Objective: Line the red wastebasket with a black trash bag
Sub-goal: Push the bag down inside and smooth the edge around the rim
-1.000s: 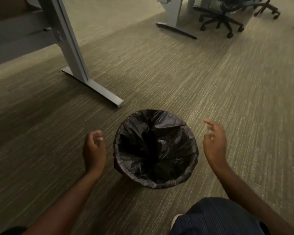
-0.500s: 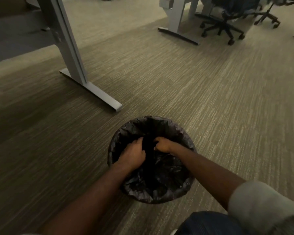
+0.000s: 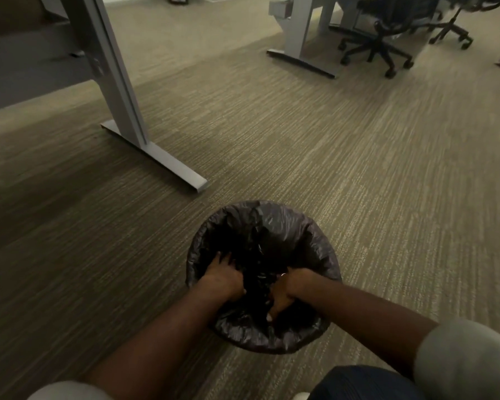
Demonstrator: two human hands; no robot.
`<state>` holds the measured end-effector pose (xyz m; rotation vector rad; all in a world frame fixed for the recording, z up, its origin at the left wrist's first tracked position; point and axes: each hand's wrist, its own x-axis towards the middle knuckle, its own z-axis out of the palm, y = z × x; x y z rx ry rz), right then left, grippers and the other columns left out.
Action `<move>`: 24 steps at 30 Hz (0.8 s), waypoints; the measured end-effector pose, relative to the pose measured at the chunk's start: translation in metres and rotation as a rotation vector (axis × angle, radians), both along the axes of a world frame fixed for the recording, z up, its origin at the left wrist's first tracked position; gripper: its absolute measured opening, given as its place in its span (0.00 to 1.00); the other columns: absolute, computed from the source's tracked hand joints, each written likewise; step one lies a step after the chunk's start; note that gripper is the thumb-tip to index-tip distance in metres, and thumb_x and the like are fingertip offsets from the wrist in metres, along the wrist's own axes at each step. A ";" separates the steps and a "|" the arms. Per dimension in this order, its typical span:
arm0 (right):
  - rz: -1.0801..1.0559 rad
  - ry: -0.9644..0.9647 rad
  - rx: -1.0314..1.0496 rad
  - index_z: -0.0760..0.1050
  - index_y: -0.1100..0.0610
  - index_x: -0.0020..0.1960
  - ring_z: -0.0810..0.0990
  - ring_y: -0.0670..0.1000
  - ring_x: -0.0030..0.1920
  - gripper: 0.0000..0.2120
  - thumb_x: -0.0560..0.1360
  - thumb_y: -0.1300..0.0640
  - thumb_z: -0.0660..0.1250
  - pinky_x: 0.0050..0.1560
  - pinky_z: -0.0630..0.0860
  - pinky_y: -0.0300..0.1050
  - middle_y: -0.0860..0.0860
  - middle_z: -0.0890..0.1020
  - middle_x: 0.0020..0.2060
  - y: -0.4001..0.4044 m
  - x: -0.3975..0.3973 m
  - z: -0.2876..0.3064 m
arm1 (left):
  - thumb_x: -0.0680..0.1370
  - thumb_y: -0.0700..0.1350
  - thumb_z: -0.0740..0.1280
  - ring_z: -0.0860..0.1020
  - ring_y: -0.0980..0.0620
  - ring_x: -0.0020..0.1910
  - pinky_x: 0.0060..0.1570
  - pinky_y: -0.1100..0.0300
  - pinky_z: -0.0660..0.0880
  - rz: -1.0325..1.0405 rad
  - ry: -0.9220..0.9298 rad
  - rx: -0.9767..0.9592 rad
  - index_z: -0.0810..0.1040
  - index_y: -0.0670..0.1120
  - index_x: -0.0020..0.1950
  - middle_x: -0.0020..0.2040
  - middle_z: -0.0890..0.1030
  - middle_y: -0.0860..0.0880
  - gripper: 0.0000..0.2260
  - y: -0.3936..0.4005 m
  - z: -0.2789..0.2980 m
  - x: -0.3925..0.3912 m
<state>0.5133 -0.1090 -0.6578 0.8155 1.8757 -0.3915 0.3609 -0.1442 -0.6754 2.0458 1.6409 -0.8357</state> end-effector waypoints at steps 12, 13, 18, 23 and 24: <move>-0.763 1.074 0.814 0.84 0.52 0.56 0.82 0.43 0.43 0.11 0.75 0.51 0.70 0.40 0.70 0.33 0.47 0.87 0.48 -0.007 0.102 0.110 | 0.78 0.52 0.68 0.81 0.53 0.41 0.45 0.53 0.82 0.800 -0.597 0.842 0.83 0.52 0.48 0.45 0.85 0.53 0.06 -0.012 0.116 -0.069; -0.821 1.058 0.813 0.84 0.54 0.57 0.81 0.43 0.43 0.13 0.75 0.50 0.71 0.40 0.70 0.34 0.48 0.87 0.48 -0.010 0.115 0.104 | 0.77 0.52 0.69 0.81 0.53 0.41 0.45 0.54 0.82 0.864 -0.559 0.789 0.84 0.52 0.47 0.45 0.85 0.53 0.06 -0.016 0.115 -0.077; -1.275 1.148 0.545 0.82 0.61 0.58 0.87 0.52 0.41 0.18 0.71 0.54 0.76 0.48 0.85 0.55 0.53 0.87 0.41 -0.020 0.147 0.067 | 0.74 0.56 0.73 0.85 0.42 0.37 0.37 0.54 0.79 0.989 -0.623 0.600 0.86 0.45 0.40 0.38 0.87 0.45 0.14 -0.040 0.101 -0.091; -1.608 1.203 0.302 0.82 0.65 0.55 0.87 0.60 0.45 0.14 0.72 0.59 0.75 0.45 0.84 0.50 0.59 0.88 0.43 -0.023 0.141 0.052 | 0.73 0.51 0.75 0.86 0.46 0.35 0.40 0.47 0.85 1.178 -0.787 0.422 0.86 0.44 0.43 0.39 0.86 0.46 0.10 -0.044 0.088 -0.089; -1.650 1.200 0.272 0.82 0.66 0.54 0.87 0.61 0.46 0.14 0.72 0.60 0.75 0.48 0.84 0.53 0.60 0.88 0.44 -0.023 0.139 0.053 | 0.73 0.50 0.75 0.85 0.47 0.35 0.40 0.48 0.85 1.209 -0.796 0.397 0.85 0.44 0.43 0.39 0.86 0.45 0.10 -0.044 0.086 -0.087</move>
